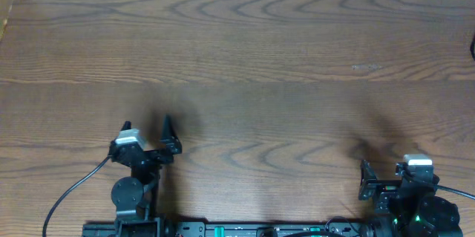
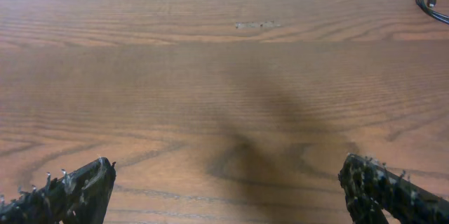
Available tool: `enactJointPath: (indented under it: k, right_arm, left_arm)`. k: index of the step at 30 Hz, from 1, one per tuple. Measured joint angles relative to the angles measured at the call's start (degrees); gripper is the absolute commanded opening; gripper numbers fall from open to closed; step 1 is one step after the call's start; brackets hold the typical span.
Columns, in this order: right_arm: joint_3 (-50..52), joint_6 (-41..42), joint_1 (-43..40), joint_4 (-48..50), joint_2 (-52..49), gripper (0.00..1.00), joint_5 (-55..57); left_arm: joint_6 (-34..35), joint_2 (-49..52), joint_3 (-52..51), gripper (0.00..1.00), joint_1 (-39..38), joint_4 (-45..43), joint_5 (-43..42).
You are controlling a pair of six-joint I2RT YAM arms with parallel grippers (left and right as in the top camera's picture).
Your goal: Untangle cables
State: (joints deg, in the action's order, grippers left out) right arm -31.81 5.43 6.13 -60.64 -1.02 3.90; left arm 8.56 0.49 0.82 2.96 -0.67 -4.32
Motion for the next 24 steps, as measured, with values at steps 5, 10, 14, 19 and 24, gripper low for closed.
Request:
enactJointPath:
  k: [5,10,14,19,24]
  right_arm:
    - [0.0,0.0,0.0,0.0,0.0,0.99,0.0]
    - [0.0,0.0,0.0,0.0,0.0,0.99,0.0]
    - [0.0,0.0,0.0,0.0,0.0,0.99,0.0]
    - [0.0,0.0,0.0,0.0,0.0,0.99,0.0]
    - [0.0,0.0,0.0,0.0,0.0,0.99,0.0]
  left_arm:
    - [-4.6,0.0,0.0,0.98,0.0,0.3,-4.3]
    - [-5.6,0.0,0.0,0.98,0.0,0.4,-5.1]
    - [-5.6,0.0,0.1,0.98,0.0,1.4,-5.0]
    - [-5.6,0.0,0.2,0.98,0.0,1.6,-5.0]
    - [-5.6,0.0,0.2,0.98,-0.2,1.6,-5.0]
